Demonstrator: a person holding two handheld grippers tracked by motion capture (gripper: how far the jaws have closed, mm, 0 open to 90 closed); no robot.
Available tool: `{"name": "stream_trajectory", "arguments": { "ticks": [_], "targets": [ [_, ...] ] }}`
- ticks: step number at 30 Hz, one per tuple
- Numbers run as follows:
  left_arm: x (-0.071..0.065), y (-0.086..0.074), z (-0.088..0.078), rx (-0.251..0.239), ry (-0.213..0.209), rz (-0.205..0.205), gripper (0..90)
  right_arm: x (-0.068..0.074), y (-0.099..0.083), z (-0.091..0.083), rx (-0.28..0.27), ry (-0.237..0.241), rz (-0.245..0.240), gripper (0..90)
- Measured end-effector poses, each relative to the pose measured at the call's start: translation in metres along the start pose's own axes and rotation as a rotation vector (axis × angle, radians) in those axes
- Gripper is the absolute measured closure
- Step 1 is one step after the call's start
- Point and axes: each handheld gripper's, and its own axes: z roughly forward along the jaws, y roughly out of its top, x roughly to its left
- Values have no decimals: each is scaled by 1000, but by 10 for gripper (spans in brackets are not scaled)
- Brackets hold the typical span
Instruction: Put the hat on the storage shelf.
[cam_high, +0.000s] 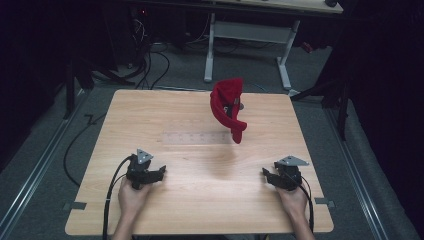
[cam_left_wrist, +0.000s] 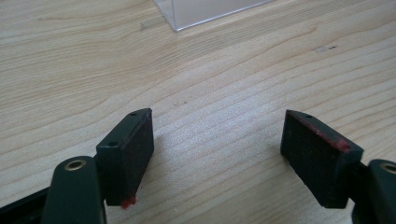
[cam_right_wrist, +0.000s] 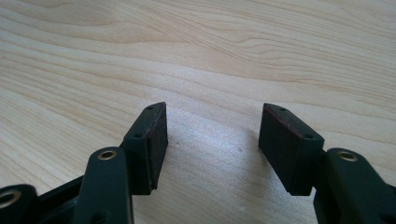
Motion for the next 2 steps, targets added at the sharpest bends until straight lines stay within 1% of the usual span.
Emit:
{"name": "stream_trajectory", "arguments": {
  "ticks": [2],
  "targets": [
    [0, 0, 0, 0, 0, 0, 258, -1, 0, 0, 2, 9, 9, 421]
  ]
}}
